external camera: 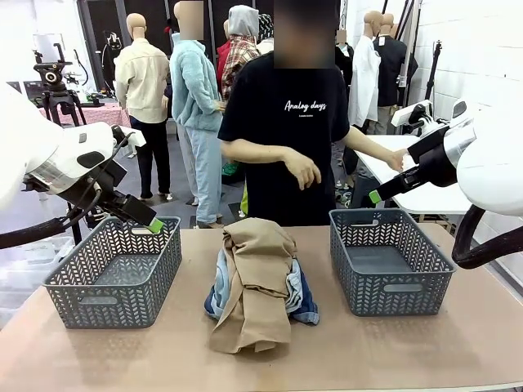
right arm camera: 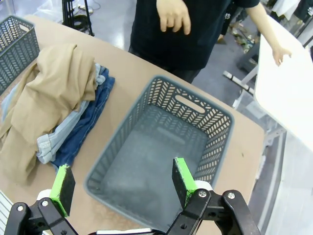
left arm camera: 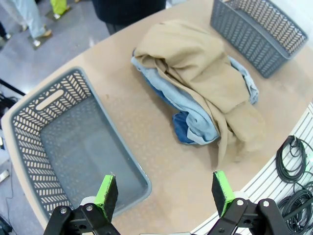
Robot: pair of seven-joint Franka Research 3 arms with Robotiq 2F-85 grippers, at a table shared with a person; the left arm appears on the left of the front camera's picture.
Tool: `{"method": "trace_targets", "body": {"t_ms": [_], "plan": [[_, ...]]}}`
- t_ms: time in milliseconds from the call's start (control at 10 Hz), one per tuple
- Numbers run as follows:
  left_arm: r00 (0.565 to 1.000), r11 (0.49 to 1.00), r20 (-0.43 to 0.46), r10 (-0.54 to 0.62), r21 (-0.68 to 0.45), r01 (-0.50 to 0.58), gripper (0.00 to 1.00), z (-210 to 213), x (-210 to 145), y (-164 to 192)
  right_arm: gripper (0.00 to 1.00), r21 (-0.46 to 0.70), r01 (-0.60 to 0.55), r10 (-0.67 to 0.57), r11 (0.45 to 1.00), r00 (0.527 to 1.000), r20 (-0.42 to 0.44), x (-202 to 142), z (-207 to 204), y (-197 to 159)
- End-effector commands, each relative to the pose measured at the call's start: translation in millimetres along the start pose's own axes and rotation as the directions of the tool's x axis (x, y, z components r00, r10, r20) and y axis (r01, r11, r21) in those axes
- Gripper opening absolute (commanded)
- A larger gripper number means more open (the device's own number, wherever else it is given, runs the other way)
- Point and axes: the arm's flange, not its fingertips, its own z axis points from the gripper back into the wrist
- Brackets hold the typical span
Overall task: Sort the tops and bottoms.
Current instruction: Lift clothes from the center of the table with your left hand.
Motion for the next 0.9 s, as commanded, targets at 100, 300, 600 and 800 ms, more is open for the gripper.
{"method": "trace_targets", "body": {"t_ms": [100, 300, 600, 800], "plan": [[1.000, 1.000, 0.004, 0.005, -0.007, -0.005, 1.00, 1.7, -0.3, 1.6, 1.00, 0.008, -0.005, 0.005, 1.000, 1.000, 0.000, -0.7, -1.1, -1.1], [1.000, 1.000, 0.004, 0.005, -0.007, -0.005, 1.00, 1.7, -0.3, 1.6, 1.00, 0.008, -0.005, 0.005, 1.000, 1.000, 0.000, -0.7, -1.1, -1.1], [1.000, 1.000, 0.004, 0.005, -0.007, -0.005, 1.00, 1.7, -0.3, 1.6, 1.00, 0.008, -0.005, 0.005, 1.000, 1.000, 0.000, -0.7, -1.1, -1.1], [1.000, 1.000, 0.004, 0.005, -0.007, -0.005, 1.00, 1.7, -0.3, 1.6, 1.00, 0.008, -0.005, 0.005, 1.000, 1.000, 0.000, -0.7, -1.1, -1.1]]}}
